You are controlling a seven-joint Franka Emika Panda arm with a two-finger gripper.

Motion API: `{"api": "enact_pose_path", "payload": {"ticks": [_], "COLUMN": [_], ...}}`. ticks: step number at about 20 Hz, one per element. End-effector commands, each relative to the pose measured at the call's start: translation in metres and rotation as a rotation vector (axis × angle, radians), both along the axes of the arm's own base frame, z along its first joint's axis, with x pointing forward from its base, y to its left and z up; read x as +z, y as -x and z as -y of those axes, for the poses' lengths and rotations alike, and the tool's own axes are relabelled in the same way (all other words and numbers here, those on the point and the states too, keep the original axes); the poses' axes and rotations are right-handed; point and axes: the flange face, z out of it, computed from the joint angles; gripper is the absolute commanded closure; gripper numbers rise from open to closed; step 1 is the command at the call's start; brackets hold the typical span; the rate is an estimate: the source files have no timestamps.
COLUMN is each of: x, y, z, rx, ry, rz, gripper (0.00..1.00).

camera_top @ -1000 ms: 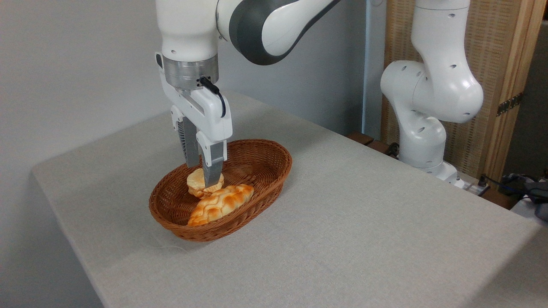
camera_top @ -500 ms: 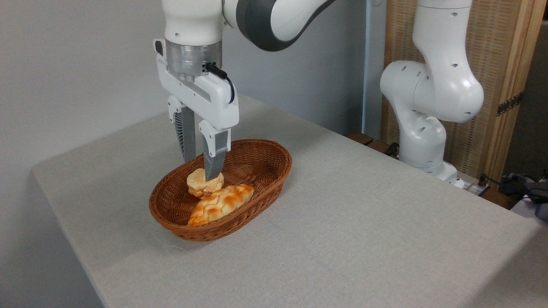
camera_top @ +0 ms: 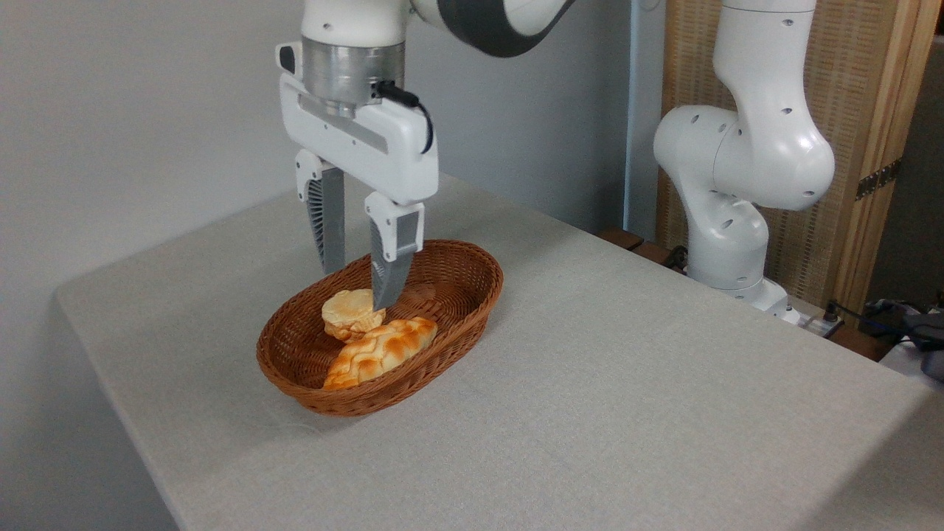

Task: Put bread into the basket
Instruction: 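Open the gripper wider and raise it away from the basket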

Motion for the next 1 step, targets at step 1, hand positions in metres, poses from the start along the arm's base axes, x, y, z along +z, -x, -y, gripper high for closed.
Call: {"api": "enact_pose_path", "payload": {"ticks": [1], "x": [0.0087], "y": [0.0083], "z": [-0.0093], "rx": [0.019], "ry": [-0.013], "rz": [-0.025], "gripper": [0.00]}}
